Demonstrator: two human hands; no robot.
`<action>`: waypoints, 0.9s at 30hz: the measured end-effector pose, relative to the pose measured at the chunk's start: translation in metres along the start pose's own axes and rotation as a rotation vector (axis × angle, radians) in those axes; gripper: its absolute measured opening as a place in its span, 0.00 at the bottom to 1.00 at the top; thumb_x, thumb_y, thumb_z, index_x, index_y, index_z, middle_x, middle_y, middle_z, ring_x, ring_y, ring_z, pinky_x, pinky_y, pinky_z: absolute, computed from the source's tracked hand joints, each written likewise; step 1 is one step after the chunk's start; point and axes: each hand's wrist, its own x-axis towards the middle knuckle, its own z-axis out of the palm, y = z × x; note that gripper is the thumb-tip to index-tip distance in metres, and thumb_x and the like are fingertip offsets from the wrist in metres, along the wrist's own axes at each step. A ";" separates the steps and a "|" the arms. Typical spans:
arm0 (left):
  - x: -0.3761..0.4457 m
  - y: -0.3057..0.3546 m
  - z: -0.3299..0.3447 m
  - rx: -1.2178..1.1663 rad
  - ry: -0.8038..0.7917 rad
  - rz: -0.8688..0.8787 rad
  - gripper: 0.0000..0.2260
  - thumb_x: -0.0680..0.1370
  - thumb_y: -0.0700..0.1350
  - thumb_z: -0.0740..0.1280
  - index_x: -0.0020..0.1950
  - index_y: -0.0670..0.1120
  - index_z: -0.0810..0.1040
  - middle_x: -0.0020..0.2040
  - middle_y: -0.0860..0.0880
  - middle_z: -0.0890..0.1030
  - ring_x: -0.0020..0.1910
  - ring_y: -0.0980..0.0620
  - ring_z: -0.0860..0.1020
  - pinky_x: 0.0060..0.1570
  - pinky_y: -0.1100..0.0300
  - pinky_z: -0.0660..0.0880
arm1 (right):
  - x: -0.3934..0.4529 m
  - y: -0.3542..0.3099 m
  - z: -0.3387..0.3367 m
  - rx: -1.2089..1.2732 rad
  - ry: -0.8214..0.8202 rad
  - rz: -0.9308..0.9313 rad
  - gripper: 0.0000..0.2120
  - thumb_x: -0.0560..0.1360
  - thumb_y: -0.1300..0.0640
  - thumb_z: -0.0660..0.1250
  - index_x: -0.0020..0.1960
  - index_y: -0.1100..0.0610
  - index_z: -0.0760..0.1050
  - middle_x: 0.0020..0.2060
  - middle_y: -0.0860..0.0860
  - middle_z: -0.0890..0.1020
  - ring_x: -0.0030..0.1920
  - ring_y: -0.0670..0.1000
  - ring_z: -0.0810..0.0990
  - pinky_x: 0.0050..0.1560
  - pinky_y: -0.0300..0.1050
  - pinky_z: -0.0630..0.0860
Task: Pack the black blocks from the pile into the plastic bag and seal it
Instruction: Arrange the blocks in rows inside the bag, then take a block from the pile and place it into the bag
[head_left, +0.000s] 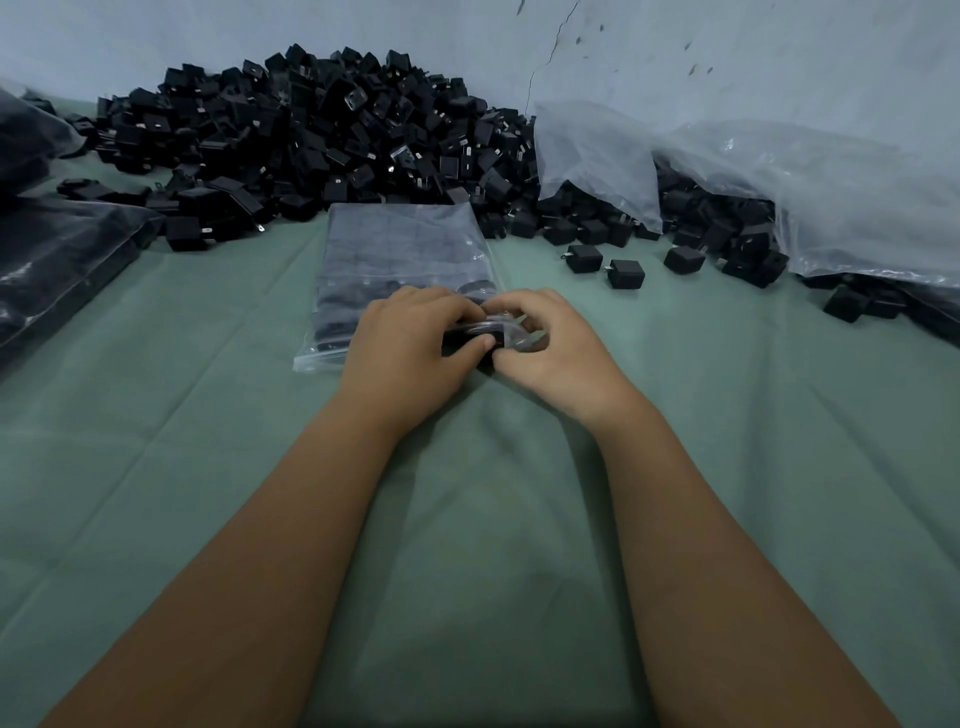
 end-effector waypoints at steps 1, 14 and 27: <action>0.000 0.000 0.000 0.000 0.003 -0.004 0.10 0.76 0.49 0.71 0.54 0.48 0.83 0.51 0.52 0.83 0.51 0.47 0.78 0.53 0.45 0.72 | 0.000 0.000 0.000 0.008 -0.013 0.005 0.16 0.66 0.57 0.71 0.51 0.43 0.77 0.52 0.47 0.75 0.46 0.39 0.76 0.49 0.31 0.71; 0.000 0.002 -0.002 0.020 -0.018 -0.035 0.12 0.72 0.37 0.68 0.53 0.46 0.83 0.49 0.50 0.83 0.50 0.45 0.77 0.52 0.44 0.72 | 0.002 0.006 0.000 -0.258 0.121 -0.051 0.10 0.64 0.52 0.69 0.45 0.46 0.74 0.37 0.44 0.73 0.35 0.45 0.72 0.40 0.52 0.77; 0.002 0.001 0.001 0.055 0.017 -0.016 0.11 0.72 0.34 0.66 0.52 0.44 0.82 0.50 0.49 0.82 0.51 0.44 0.77 0.52 0.45 0.72 | 0.007 -0.002 0.018 -0.609 0.163 -0.019 0.16 0.67 0.42 0.65 0.50 0.45 0.67 0.44 0.44 0.71 0.37 0.48 0.74 0.31 0.41 0.66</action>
